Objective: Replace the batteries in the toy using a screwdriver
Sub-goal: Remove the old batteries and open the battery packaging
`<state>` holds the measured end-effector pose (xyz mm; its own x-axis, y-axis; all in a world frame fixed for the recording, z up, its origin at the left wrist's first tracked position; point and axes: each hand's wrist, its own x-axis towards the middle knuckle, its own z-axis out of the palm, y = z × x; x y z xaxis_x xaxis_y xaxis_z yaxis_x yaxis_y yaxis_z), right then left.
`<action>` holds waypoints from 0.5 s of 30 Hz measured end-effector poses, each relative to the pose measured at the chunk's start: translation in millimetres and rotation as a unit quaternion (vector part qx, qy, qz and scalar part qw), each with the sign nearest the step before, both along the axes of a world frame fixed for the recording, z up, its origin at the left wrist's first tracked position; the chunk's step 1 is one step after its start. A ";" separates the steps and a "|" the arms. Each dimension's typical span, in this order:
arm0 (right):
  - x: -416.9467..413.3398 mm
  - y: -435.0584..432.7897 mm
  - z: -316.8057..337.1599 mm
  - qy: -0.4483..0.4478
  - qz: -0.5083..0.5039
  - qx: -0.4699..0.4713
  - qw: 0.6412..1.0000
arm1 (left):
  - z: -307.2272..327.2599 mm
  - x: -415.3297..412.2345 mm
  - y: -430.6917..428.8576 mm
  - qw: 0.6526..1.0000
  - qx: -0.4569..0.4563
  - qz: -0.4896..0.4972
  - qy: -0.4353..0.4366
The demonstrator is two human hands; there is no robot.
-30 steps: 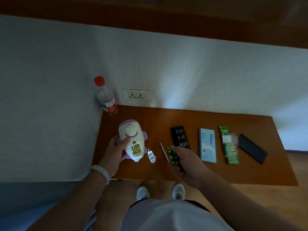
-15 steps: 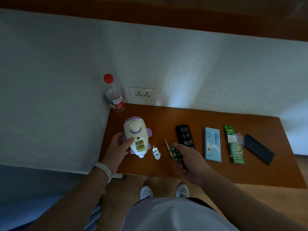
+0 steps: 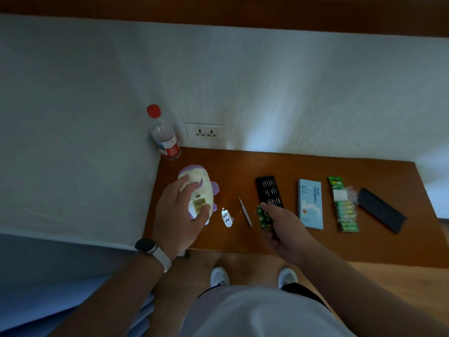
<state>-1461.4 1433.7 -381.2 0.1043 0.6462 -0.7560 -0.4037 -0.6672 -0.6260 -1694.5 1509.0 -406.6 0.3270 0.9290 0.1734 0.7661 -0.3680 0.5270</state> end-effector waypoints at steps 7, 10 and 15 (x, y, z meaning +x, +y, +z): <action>56.5 -8.0 -3.4 -0.014 -0.010 0.016 1.000 | -7.1 82.5 -26.0 0.992 0.023 -0.108 0.054; 95.3 -19.9 -6.5 -0.036 -0.015 0.014 0.999 | -16.5 127.7 -32.1 0.988 -0.006 -0.126 0.087; 163.7 -39.9 -7.9 -0.068 -0.006 0.004 0.998 | -33.4 203.6 -41.9 0.982 -0.046 -0.126 0.134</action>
